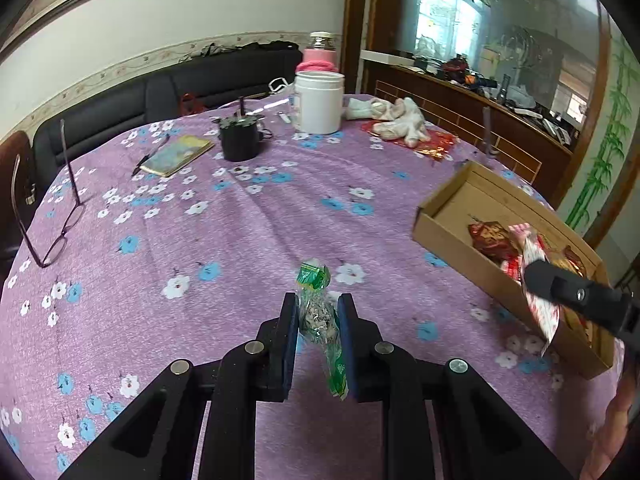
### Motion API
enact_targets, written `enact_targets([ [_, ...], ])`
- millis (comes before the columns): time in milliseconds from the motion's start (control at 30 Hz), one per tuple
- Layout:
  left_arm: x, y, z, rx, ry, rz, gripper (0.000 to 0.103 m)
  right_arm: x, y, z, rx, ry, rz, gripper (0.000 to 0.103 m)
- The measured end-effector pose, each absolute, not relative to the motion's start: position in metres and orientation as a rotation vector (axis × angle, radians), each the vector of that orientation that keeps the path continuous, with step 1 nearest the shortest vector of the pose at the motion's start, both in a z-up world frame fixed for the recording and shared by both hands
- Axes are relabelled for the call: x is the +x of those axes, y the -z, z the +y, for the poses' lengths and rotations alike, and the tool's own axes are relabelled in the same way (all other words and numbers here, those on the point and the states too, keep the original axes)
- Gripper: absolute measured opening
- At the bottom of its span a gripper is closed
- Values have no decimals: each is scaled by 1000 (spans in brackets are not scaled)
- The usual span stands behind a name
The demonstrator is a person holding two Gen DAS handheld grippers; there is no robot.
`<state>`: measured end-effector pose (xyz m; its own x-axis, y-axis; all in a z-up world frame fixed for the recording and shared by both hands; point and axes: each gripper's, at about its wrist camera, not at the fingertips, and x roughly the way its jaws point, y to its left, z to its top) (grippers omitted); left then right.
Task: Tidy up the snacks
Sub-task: 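Carry the candy and sachet over the tray and open both grippers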
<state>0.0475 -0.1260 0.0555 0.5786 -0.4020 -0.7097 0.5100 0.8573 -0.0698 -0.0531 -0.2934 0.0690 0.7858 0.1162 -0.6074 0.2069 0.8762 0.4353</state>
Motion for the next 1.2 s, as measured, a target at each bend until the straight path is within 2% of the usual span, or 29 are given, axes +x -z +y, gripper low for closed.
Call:
enact_targets([
  [233,28,-75,-158,185,614,777,20,-77,-86,-328,533,99,616,18],
  [633,-2,-94,-268,240,785,782,19,-120,-90,-407,603,250,558,18],
  [900,-6,-68,-324,267,814,830,19,-126,-72,-436,619,300,596,18],
  [1200,-1,-38,-349,308,802,860,19,-106,-48,-438,549,341,709,18],
])
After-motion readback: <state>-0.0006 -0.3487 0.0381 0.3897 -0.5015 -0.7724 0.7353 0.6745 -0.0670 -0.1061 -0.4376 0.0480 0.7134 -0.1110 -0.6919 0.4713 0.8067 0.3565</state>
